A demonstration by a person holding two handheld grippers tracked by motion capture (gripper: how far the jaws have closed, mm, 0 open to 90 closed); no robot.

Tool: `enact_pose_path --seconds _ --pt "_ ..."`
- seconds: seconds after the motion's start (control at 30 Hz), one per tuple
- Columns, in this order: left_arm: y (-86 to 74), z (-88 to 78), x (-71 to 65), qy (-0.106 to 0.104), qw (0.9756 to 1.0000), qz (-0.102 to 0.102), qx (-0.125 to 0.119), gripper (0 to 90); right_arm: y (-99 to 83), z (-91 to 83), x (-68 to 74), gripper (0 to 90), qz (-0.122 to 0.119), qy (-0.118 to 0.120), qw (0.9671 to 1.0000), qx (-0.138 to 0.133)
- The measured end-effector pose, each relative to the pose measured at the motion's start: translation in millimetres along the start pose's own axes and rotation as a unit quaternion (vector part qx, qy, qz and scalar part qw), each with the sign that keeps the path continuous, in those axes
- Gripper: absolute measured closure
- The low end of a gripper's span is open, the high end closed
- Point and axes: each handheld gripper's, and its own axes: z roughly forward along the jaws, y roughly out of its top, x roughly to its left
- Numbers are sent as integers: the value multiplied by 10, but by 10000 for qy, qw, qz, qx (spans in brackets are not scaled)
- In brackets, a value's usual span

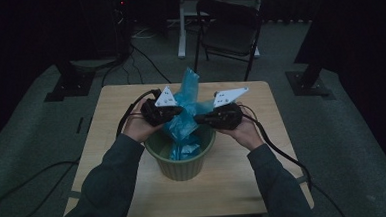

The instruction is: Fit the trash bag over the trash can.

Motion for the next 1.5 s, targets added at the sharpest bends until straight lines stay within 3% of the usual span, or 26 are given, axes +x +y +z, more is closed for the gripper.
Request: enact_pose_path --seconds 0.27,0.37,0.43,0.47,0.57,0.6,0.93,0.97,1.0,1.03,1.1,1.2,1.27,1.4,1.5 --pt "10 -4 -22 -269 9993 78 -250 481 17 -26 -21 898 54 -3 9999 -153" --pt "24 42 -40 -219 9996 71 -192 403 30 -39 -23 899 52 46 9997 -222" --pt "28 69 -46 -186 9997 87 -126 428 41 -43 -16 899 33 77 9997 -240" --pt "32 84 -50 -117 9999 78 -50 496 45 -42 -13 899 17 101 9996 -262" --pt "36 85 -49 -179 9998 91 -41 846 49 -38 -6 898 16 142 9995 -267" --pt "39 82 -50 -152 9998 80 -24 896 47 -38 -6 898 6 136 9996 -257" --pt "21 -11 -19 36 9999 -1 -118 898 35 -33 13 896 -41 226 9995 -194" --pt "21 -11 -19 36 9999 -1 -118 839 35 -33 13 896 -41 226 9995 -194" --pt "19 -9 0 178 9998 -86 -102 839 32 -26 19 894 -44 275 9995 -157" --pt "15 -3 9 212 9997 -128 -85 727 25 -3 25 883 -77 379 9992 -46" --pt "6 16 25 332 9993 -192 -12 689 14 23 30 875 -110 423 9990 79" --pt "-11 42 50 370 9990 -228 116 682 1 48 26 786 -107 473 9985 247" --pt "-16 55 53 376 9989 -223 172 682 10 34 22 711 -110 495 9986 165" --pt "-13 69 43 323 9990 -187 228 684 50 -28 -9 674 -39 443 9990 -91" --pt "-12 85 39 299 9991 -169 263 686 127 -86 -93 662 106 8 9996 -246"
